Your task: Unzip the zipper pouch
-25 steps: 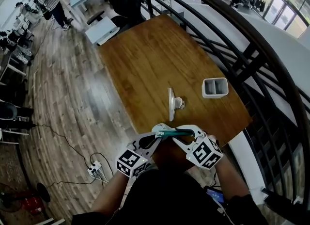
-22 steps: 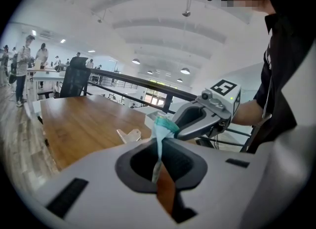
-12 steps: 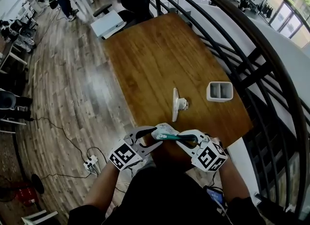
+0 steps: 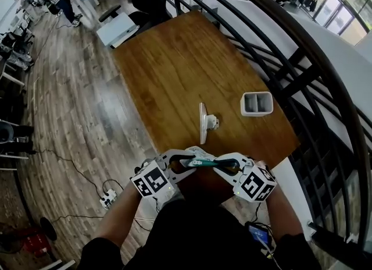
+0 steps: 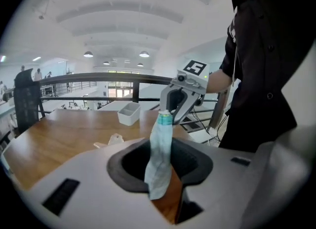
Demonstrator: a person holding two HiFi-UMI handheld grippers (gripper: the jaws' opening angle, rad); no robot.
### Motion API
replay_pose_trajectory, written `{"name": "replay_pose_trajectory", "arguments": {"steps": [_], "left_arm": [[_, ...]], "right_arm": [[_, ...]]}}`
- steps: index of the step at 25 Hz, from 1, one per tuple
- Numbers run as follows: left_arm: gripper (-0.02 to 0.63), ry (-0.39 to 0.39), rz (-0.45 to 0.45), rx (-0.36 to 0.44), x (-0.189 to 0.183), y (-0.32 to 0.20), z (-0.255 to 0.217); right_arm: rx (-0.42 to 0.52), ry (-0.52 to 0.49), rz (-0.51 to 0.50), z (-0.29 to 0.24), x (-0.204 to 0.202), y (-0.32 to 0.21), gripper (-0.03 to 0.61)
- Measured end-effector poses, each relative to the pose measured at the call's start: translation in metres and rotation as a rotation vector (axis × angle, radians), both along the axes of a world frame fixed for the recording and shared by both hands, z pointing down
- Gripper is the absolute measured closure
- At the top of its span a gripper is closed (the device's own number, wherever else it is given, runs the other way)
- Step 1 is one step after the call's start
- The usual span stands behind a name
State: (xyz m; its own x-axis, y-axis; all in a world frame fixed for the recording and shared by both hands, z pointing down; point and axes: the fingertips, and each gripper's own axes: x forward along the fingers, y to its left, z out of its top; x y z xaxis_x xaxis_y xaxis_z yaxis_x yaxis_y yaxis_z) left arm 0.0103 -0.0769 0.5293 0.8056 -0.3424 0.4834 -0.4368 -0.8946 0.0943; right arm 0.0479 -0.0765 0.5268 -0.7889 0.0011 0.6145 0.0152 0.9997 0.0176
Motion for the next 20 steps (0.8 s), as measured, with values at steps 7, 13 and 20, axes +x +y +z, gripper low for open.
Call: {"name": "replay_pose_trajectory", "arguments": {"steps": [7, 13, 20], "left_arm": [[0.513, -0.059, 0.078, 0.022, 0.012, 0.007, 0.000], [0.558, 0.026, 0.020, -0.053, 0.009, 0.003, -0.009], [0.597, 0.033, -0.043, -0.073, 0.005, 0.002, -0.010]], "right_arm": [[0.002, 0.020, 0.035, 0.005, 0.009, -0.008, 0.541], [-0.006, 0.001, 0.052, 0.003, 0.007, -0.006, 0.541], [-0.039, -0.021, 0.058, 0.004, 0.003, -0.003, 0.529]]}}
